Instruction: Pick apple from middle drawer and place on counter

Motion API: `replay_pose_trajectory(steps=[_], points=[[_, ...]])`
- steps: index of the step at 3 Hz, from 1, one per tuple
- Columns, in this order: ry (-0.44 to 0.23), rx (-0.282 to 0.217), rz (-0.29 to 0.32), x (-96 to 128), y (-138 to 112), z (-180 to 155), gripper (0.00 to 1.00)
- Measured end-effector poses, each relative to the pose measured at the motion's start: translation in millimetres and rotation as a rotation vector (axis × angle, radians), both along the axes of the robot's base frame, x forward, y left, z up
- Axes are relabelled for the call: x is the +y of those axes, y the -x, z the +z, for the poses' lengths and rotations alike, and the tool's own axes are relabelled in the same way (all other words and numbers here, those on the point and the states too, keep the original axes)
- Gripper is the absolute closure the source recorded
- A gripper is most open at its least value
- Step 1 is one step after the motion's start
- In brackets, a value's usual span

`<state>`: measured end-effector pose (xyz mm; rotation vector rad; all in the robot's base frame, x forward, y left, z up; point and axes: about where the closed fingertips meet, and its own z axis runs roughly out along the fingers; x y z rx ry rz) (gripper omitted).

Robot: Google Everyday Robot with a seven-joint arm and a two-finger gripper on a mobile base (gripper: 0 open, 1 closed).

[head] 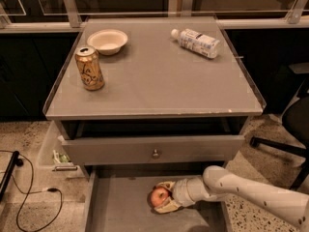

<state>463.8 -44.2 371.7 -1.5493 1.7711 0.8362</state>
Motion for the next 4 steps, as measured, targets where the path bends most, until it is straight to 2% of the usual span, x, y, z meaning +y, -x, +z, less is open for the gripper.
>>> replay_pose_trajectory(steps=[1, 2, 3, 4], points=[[-0.025, -0.056, -0.007, -7.9, 19.6, 29.2, 1.0], [-0.064, -0.212, 0.03, -4.9, 60.1, 97.6, 1.0], [-0.092, -0.371, 0.127, 0.3, 109.8, 176.2, 1.0], [-0.078, -0.421, 0.097, -17.1, 115.3, 190.9, 1.0]])
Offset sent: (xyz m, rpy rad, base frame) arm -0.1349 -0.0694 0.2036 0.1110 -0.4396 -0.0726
